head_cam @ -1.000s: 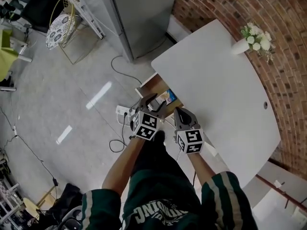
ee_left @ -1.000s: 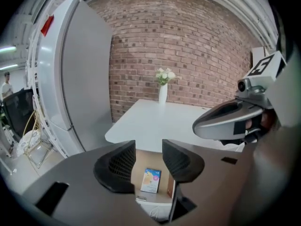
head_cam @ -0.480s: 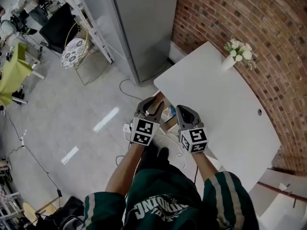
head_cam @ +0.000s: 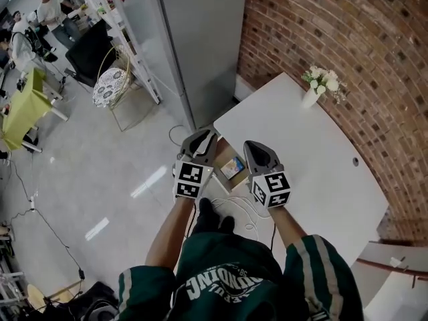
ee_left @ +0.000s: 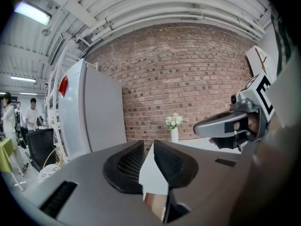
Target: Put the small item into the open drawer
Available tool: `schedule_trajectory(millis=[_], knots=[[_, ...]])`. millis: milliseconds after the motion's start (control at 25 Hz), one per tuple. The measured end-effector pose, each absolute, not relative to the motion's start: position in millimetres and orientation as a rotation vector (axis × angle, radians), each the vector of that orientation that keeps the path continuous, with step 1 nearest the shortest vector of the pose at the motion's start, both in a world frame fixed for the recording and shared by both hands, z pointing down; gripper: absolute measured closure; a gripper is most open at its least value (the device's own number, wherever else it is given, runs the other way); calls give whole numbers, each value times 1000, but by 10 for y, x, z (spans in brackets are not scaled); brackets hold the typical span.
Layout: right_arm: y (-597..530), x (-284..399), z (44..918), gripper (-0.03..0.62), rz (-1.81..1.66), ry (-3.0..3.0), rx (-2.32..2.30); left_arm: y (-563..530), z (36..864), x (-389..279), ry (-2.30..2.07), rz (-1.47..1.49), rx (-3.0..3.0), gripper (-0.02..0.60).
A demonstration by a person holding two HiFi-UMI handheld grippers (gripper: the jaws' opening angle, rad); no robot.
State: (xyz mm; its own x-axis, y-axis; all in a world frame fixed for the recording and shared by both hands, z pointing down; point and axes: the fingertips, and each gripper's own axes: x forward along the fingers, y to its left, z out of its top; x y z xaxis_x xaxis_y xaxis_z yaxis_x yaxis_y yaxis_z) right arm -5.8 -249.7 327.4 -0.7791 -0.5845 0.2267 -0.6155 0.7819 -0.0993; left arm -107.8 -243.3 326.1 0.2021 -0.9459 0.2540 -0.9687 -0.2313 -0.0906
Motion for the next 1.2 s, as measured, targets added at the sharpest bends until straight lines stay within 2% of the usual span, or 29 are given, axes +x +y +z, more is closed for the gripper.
schedule_trajectory(millis=[320, 1200], knots=[[-2385, -148, 3222, 571, 230, -2808, 903, -2339, 3163, -1136, -1931, 375, 2357, 545], [-2372, -196, 3329, 571, 277, -2801, 881, -2271, 3289, -1183, -1912, 389, 2344, 548]])
